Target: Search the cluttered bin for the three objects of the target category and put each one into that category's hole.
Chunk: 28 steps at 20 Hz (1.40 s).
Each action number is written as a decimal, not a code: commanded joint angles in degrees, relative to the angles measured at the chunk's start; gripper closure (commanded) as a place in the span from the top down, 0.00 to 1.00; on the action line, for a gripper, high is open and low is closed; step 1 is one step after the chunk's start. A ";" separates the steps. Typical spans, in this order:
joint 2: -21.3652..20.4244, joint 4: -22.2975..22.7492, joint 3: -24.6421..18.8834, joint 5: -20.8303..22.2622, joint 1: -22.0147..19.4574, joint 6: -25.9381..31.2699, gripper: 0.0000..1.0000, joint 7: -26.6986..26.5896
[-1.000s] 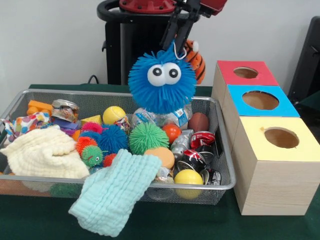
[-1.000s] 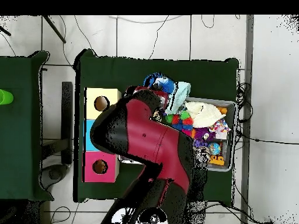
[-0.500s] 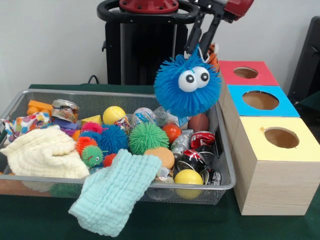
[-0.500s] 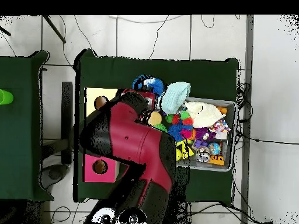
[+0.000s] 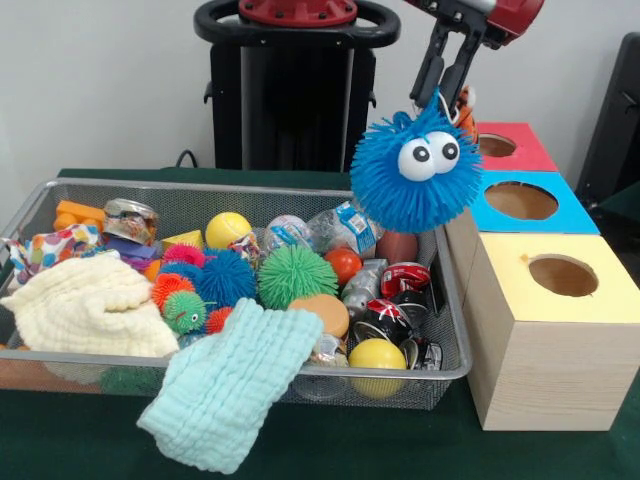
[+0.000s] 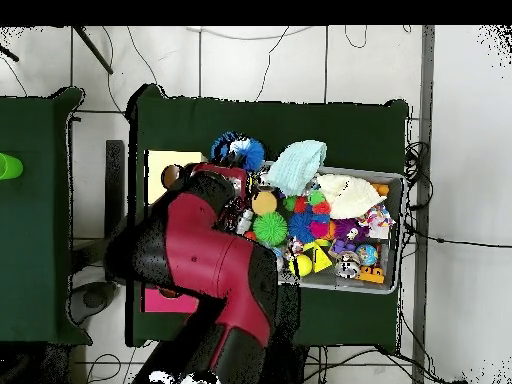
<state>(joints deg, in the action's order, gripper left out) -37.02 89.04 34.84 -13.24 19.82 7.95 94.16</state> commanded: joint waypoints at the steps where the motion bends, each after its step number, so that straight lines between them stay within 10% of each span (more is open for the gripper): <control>1: -2.23 8.96 -1.83 2.18 -0.15 -3.21 0.00 11.92; 19: -5.28 15.90 -2.93 3.81 0.41 -8.91 0.00 10.66; 28: -3.80 20.34 -11.16 9.08 -8.01 -19.24 0.00 11.93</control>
<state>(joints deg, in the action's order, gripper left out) -42.22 102.97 32.43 -8.79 16.10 -3.80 94.16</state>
